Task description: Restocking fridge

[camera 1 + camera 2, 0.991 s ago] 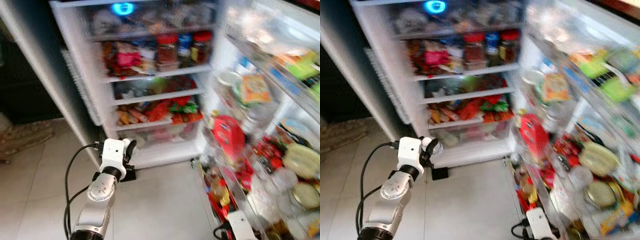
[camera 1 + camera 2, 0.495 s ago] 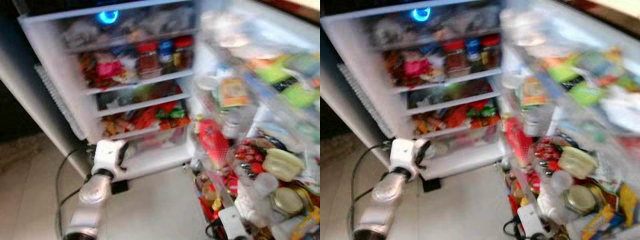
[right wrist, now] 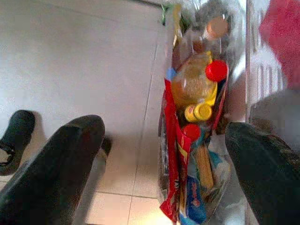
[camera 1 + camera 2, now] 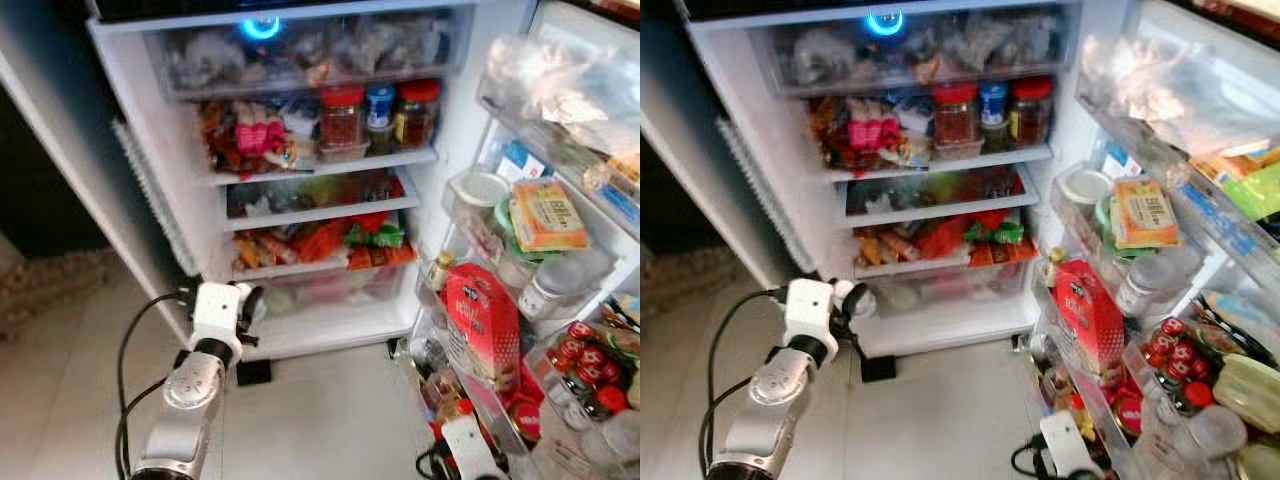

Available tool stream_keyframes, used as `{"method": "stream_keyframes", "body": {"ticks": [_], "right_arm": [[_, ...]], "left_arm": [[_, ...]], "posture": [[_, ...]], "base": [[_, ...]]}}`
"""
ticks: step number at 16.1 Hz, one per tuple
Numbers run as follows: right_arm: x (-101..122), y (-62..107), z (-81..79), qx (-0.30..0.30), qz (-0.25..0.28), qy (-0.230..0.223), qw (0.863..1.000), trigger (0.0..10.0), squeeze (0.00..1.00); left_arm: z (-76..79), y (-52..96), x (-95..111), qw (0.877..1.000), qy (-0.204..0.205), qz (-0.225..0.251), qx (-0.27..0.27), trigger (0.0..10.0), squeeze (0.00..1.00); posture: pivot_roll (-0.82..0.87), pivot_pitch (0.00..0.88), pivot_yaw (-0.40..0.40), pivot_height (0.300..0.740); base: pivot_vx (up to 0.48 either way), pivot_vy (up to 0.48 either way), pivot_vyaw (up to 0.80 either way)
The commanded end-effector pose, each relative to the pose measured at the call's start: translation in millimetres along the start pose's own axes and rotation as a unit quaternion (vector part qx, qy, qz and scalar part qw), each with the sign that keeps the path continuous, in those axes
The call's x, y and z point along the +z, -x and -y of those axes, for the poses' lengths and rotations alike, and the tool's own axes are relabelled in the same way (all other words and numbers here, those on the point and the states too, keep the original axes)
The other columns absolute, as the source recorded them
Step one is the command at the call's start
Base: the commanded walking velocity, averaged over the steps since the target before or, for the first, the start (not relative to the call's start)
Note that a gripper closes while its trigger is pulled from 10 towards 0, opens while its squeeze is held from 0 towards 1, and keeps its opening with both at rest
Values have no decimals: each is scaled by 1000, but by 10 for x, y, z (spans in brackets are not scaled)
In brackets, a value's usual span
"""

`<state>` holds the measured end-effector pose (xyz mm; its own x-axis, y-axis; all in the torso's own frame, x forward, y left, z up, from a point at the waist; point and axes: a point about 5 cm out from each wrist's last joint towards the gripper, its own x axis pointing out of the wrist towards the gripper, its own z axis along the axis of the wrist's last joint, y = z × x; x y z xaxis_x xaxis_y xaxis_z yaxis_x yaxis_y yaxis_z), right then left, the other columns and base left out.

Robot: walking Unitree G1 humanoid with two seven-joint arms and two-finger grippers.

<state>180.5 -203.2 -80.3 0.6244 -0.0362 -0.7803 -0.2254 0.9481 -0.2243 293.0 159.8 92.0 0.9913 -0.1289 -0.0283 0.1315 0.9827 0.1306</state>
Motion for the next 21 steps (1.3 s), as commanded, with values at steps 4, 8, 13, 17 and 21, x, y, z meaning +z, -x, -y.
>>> {"method": "stream_keyframes", "body": {"ticks": [4,8,13,17,21], "right_arm": [[-46,9,-7,3,-9,-11,1000,10000,0],[-59,11,-15,3,-13,-13,1000,10000,0],[-69,12,-24,1,-15,-20,1000,10000,0],[-78,13,-27,1,-19,-24,1000,10000,0],[-108,20,-15,2,-26,-24,999,10000,0]], "left_arm": [[33,-9,4,1000,-1,-3,-7,10000,0],[35,-27,8,1000,-2,-4,-10,10000,0],[39,-32,8,1000,-1,-5,-13,10000,0],[50,-39,13,1000,-2,-5,-17,10000,0],[65,-47,16,1000,0,-5,-20,10000,0]], "posture": [[42,110,-1,740],[40,112,2,740],[39,114,3,740],[39,116,4,740],[39,112,4,740]], "base": [[280,0,0],[284,0,0],[293,0,0],[295,0,-197],[300,0,-197]]}}
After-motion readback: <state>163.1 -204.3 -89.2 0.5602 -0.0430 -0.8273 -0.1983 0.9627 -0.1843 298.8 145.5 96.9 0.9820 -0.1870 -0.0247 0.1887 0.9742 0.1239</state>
